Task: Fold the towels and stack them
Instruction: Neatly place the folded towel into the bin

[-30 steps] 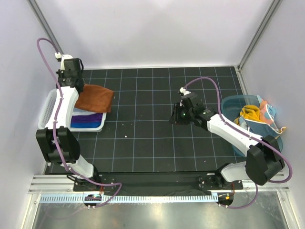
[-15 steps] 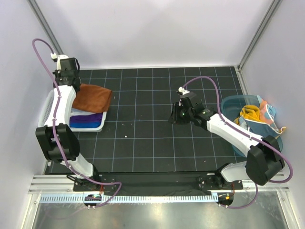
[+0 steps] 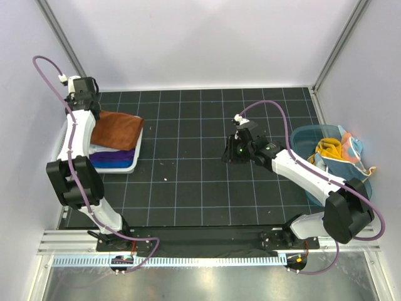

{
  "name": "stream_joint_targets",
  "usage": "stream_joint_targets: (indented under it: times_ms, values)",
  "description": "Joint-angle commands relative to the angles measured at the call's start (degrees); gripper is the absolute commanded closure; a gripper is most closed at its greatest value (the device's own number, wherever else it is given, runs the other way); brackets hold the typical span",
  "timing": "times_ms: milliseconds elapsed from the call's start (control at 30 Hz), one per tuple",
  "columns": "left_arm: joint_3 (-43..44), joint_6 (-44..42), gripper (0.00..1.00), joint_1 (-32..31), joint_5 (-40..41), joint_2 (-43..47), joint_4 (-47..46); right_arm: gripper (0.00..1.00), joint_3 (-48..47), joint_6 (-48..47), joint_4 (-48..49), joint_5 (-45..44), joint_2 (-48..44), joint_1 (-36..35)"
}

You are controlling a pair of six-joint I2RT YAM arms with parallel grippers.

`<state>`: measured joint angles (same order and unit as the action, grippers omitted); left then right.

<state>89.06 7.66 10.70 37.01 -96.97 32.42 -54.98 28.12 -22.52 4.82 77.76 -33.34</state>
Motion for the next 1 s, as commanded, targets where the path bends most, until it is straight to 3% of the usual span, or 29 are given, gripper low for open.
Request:
stream_joint_targets:
  times_ms: [0, 67, 200, 300, 700, 833, 967]
  values:
    - [3.1, 4.0, 0.99, 1.9, -0.5, -0.9, 0.7, 0.66, -1.2, -0.9, 0.9, -0.8, -0.7, -0.5]
    - [3.3, 5.7, 0.87, 2.6, -1.2, -1.4, 1.6, 0.66, -0.9, -1.0, 1.2, -0.6, -0.7, -0.5]
    - [4.5, 8.2, 0.53, 3.3, -2.8, -2.2, 3.3, 0.65, -0.8, -1.5, 1.4, -0.5, -0.6, -0.5]
    - [5.0, 9.5, 0.39, 3.3, -4.9, -2.3, 4.0, 0.65, -0.8, -1.6, 1.5, -0.5, -0.8, -0.5]
    - [0.5, 13.4, 0.32, 0.5, -12.8, 4.0, 2.7, 0.64, -1.4, -1.1, 1.1, -2.6, -2.2, -0.5]
    - [-4.8, 15.9, 0.32, -2.3, -14.6, 8.7, 0.7, 0.64, -2.3, -1.0, 0.1, -4.4, -2.6, -0.4]
    - [-13.3, 18.0, 0.32, -7.9, -16.2, 14.3, -1.0, 0.64, -2.7, -1.4, -1.6, -11.5, -3.9, -0.4]
